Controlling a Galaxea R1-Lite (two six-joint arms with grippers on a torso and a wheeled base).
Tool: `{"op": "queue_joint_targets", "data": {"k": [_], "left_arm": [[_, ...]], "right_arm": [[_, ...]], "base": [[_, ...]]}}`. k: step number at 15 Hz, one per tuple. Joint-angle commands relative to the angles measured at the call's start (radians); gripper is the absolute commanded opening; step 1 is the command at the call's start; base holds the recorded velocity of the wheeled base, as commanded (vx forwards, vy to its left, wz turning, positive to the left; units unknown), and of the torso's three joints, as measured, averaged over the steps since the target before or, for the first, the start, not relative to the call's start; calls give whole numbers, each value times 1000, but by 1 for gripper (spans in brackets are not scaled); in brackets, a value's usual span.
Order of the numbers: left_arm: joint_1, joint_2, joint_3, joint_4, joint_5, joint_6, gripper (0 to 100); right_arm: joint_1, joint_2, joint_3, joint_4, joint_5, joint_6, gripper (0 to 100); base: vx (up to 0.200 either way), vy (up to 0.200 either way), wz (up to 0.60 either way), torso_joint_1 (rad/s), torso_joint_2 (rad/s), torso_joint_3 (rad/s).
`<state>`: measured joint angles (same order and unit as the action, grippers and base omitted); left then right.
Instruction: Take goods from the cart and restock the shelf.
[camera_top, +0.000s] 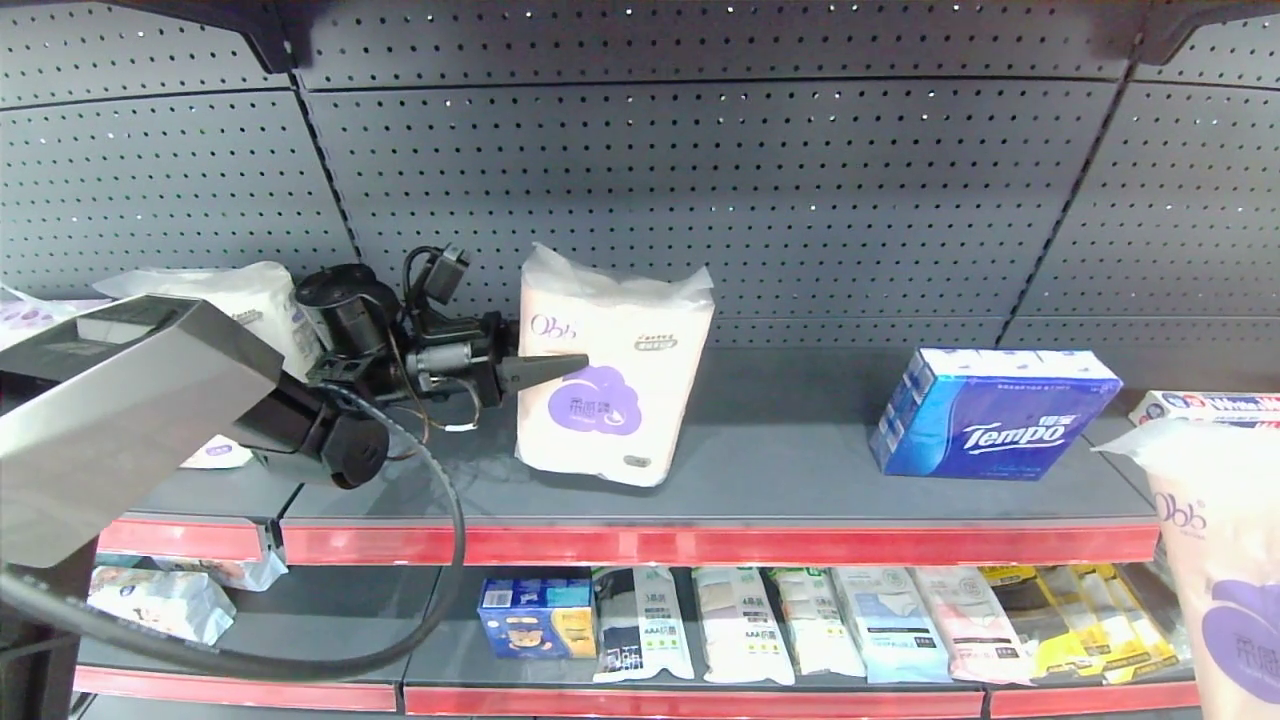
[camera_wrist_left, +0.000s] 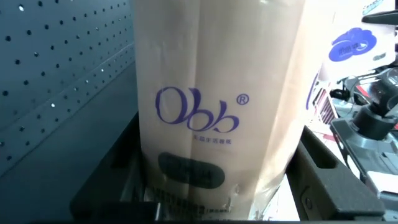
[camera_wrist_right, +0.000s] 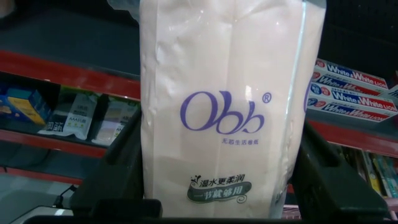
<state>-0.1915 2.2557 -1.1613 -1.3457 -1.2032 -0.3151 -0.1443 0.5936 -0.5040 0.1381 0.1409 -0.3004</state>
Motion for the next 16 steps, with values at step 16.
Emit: {"op": "queue_joint_targets", "data": {"k": [16], "left_arm": [[-17, -16, 210, -207, 80, -9, 0]], "right_arm": [[0, -14, 4, 0, 0, 0, 0]], "base": [[0, 0, 0, 0, 0, 0]]}}
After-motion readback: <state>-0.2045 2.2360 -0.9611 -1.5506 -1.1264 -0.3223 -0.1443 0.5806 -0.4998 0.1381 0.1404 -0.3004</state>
